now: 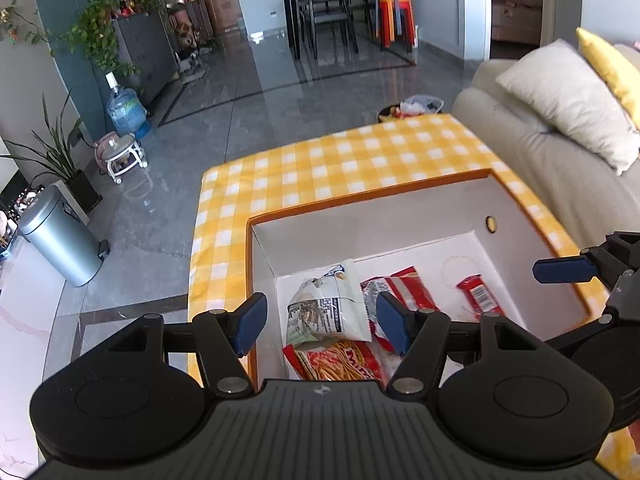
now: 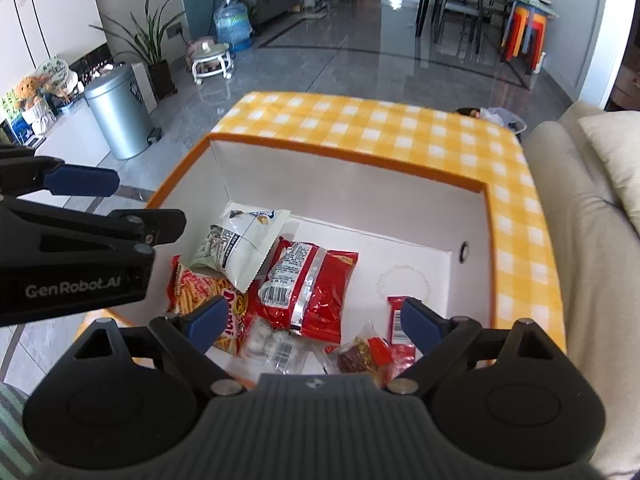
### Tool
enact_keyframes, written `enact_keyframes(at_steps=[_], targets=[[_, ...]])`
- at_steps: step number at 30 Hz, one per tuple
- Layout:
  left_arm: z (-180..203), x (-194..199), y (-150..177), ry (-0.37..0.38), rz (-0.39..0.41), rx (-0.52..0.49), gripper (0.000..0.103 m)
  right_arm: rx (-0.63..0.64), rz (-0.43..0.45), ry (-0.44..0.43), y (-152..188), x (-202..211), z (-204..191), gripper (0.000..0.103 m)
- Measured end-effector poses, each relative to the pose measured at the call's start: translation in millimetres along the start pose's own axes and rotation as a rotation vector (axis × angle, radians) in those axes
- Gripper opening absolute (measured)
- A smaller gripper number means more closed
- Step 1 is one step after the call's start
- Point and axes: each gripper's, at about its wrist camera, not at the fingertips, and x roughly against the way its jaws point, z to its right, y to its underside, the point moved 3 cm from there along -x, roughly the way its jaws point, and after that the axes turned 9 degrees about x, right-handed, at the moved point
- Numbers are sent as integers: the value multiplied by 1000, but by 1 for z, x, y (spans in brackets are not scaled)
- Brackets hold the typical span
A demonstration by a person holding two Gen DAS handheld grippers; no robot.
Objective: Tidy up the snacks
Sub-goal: 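Withdraw both open grippers from the box back over the remaining snacks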
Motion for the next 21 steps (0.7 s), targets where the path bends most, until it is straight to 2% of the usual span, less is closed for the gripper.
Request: enact_keyframes(at_steps=[11, 21], targets=[[7, 53, 40, 56, 36, 47, 75, -25, 63, 9, 34, 61, -14, 91], [12, 74, 87, 99, 6, 144, 75, -33, 74, 34, 89, 94, -25, 92]])
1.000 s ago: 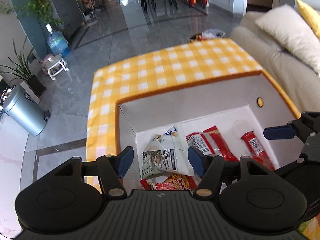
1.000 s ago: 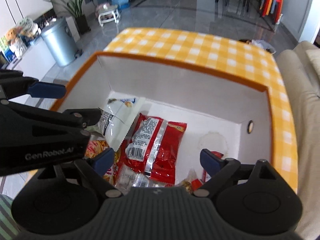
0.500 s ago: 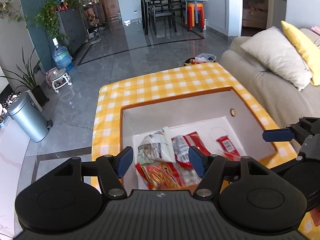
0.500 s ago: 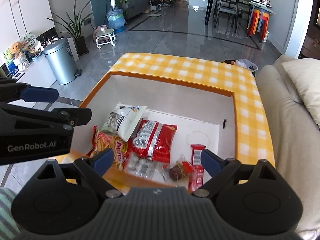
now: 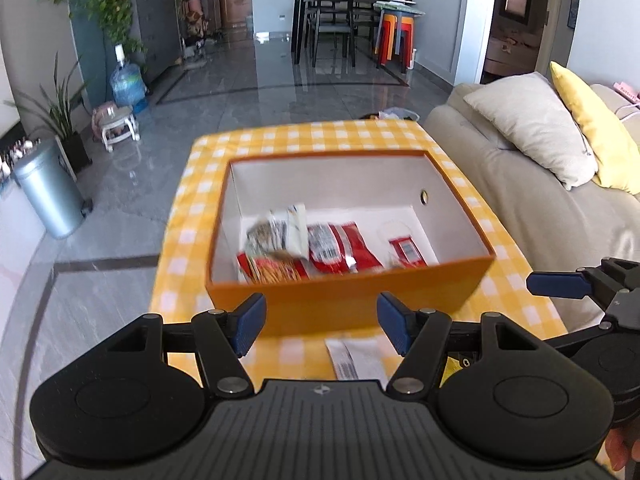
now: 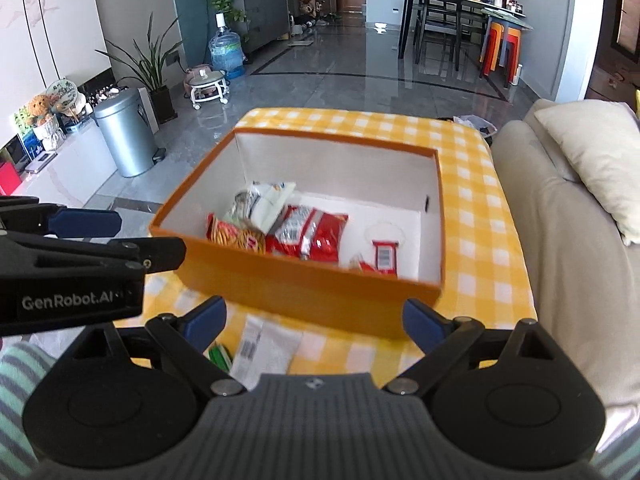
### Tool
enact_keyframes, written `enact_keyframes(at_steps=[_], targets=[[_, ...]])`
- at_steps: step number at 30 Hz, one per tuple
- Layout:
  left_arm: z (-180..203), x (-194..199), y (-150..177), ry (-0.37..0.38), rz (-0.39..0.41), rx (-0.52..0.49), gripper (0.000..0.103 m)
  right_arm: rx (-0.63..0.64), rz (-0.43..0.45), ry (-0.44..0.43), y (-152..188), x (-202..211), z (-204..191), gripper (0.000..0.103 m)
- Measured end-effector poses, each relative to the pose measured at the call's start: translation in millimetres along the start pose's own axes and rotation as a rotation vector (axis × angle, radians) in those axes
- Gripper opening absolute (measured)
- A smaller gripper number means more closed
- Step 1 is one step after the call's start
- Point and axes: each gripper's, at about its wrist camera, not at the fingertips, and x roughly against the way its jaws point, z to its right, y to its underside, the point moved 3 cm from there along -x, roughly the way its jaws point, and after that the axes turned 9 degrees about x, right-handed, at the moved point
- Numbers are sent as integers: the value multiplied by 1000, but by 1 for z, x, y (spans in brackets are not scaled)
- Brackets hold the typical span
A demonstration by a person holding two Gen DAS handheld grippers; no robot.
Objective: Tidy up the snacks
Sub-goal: 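Withdraw both open grippers from the box back over the remaining snacks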
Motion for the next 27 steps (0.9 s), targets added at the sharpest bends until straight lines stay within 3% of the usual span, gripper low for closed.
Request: enact_keyframes(at_steps=[6, 15, 27], targets=[[9, -4, 28, 7, -56, -4, 75, 35, -31, 57, 33, 8, 0, 92], [16, -7, 60, 61, -152, 30, 75, -42, -111, 80, 86, 2, 17, 92], [24, -33, 92, 93, -281, 73, 77, -123, -219, 74, 115, -20, 46, 89]])
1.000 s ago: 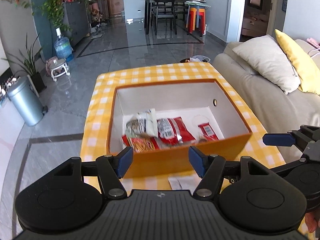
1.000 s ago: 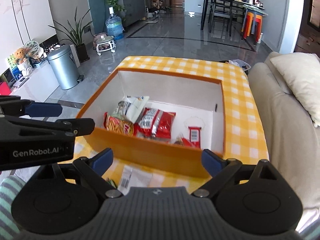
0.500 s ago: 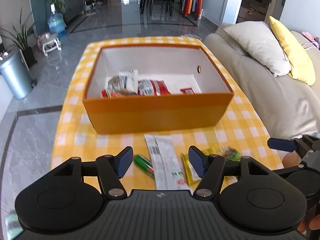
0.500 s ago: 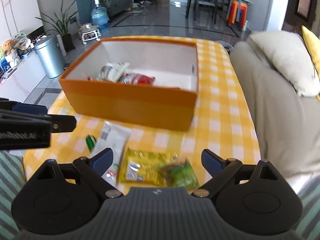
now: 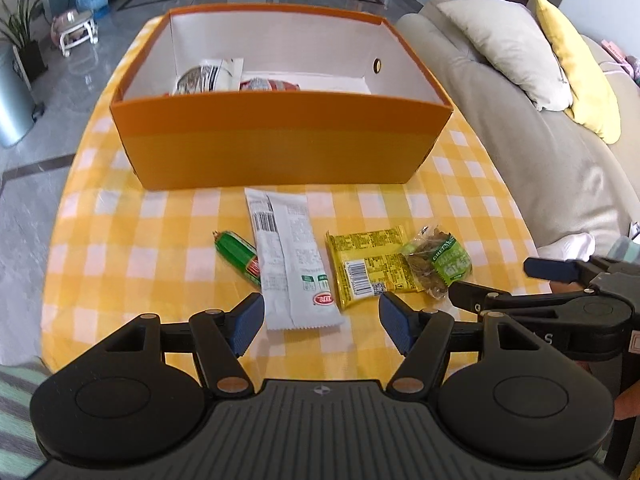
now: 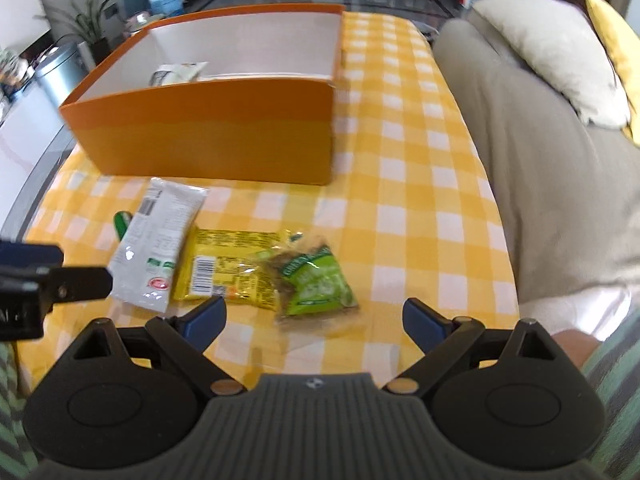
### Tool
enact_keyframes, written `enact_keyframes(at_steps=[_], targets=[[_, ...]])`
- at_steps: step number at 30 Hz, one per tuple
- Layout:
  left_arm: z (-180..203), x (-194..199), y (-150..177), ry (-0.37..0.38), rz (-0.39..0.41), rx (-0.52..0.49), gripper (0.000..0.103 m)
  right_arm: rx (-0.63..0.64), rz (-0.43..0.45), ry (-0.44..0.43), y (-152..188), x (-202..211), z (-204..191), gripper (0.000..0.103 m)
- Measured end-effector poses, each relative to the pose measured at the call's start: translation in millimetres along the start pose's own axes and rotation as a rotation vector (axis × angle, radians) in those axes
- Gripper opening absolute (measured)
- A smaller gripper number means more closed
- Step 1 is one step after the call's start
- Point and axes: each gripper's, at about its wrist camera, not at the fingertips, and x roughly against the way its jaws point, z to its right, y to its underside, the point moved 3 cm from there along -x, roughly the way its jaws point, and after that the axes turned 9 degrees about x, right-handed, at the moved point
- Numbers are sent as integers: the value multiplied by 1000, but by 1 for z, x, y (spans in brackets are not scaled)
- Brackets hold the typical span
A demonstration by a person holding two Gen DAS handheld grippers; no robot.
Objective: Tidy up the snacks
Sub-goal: 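Withdraw both open grippers from the box back over the remaining snacks, then grasp the white wrapper bar with left gripper while right grasps the green raisin bag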
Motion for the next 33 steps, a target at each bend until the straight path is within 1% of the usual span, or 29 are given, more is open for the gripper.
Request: enact_keyframes(at_steps=[4, 8, 11, 14, 19, 21, 23, 24, 25, 26, 27, 28, 29, 31, 33], targets=[[-2, -11, -2, 7, -16, 39, 77, -53, -27, -42, 0, -10, 6, 85], [-6, -21, -8, -14, -19, 46, 77, -47, -22, -58, -4, -15, 3, 84], [-7, -29, -9, -23, -29, 42, 77, -28, -19, -51, -8, -19, 2, 84], [-7, -37, -10, -33, -35, 27, 77, -4, -14, -26, -14, -26, 4, 84], [-3, -48, -9, -41, -40, -17, 77, 34, -23, -19, -21, -41, 5, 83], [-4, -52, -8, -55, -45, -22, 76, 27, -47, -29, -21, -47, 6, 71], [-7, -54, -7, -60, -52, -16, 72, 12, -71, -50, -20, -53, 7, 65], [-8, -55, -7, -58, -58, -15, 67, 6, -78, -56, -19, -54, 6, 61], [-9, -56, -7, -59, -63, -17, 59, 3, -83, -63, -19, -56, 6, 59], [-10, -57, -7, -59, -67, -22, 55, -2, -92, -73, -19, -58, 5, 55], [-11, -57, -6, -62, -70, -28, 45, -4, -101, -74, -19, -59, 4, 51], [-11, -57, -6, -65, -72, -31, 37, -6, -106, -76, -19, -60, 3, 49], [-13, -56, -7, -70, -75, -30, 34, -12, -108, -82, -19, -60, 2, 49], [-16, -56, -7, -80, -92, -22, 23, -33, -110, -98, -19, -59, 1, 48], [-18, -54, -9, -87, -104, -18, 16, -75, -113, -129, -21, -58, 2, 42]])
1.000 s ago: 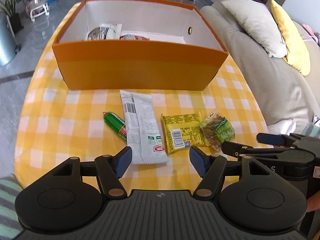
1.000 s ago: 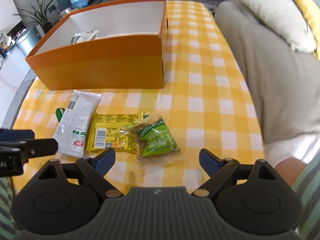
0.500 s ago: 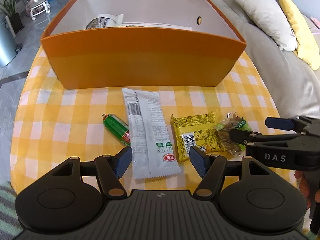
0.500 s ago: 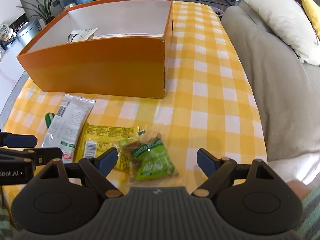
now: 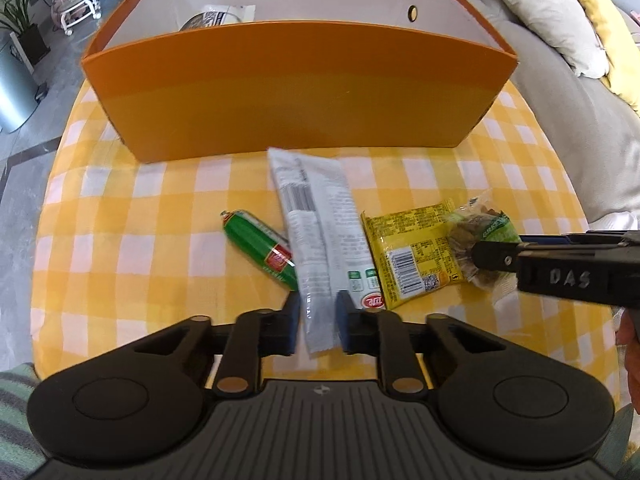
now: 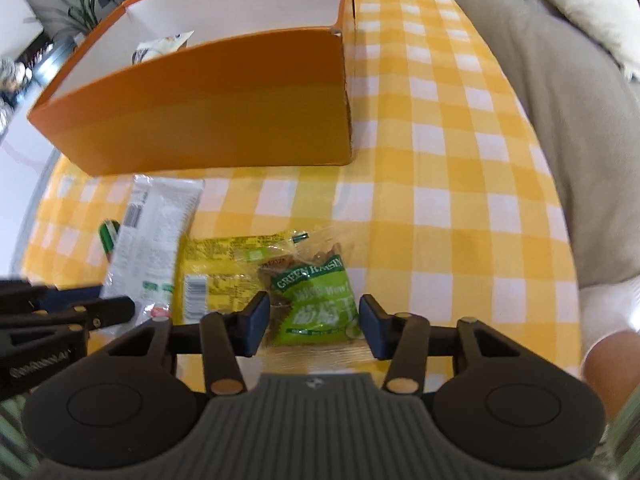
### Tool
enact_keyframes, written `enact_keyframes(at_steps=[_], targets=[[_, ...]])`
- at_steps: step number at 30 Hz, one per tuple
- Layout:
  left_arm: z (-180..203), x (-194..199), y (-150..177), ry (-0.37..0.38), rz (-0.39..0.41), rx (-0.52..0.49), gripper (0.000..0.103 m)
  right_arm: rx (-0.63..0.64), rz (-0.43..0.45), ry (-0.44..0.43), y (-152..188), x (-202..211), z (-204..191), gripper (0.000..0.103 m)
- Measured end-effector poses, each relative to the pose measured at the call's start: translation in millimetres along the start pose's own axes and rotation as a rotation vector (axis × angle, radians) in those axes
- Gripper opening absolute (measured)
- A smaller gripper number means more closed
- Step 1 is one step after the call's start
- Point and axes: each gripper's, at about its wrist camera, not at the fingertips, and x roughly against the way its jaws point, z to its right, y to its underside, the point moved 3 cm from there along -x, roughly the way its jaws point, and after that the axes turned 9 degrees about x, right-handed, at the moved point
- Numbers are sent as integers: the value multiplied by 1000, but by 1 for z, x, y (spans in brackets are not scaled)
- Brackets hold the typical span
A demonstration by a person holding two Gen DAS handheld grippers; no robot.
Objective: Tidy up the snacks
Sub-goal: 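Grasp the white wrapper bar with left gripper while right grasps the green raisin bag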
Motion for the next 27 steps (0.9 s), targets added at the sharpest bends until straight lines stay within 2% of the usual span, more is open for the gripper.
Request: enact_keyframes(at_steps=[4, 6, 8, 10, 12, 15, 19, 27], targets=[[-2, 7, -3, -79, 9, -41, 16, -98, -5, -108, -2, 0, 1, 42], [-1, 12, -5, -71, 18, -43, 20, -132, -13, -138, -3, -2, 1, 41], [-1, 17, -9, -27, 48, -26, 35, -144, -4, -123, -3, -2, 0, 41], [4, 19, -13, -7, 82, -35, 59, -125, 24, -85, -5, 1, -2, 41], [13, 17, -16, -23, 102, -87, 68, -102, 50, -65, -9, 4, -3, 41], [27, 5, -19, -59, 95, -181, 76, -101, 62, -67, -10, 3, -2, 41], [36, -13, -18, -105, 68, -264, 78, -110, 46, -77, -9, -3, 0, 41], [33, -33, -27, -129, 45, -278, 78, -123, 30, -85, -8, -7, 0, 41]])
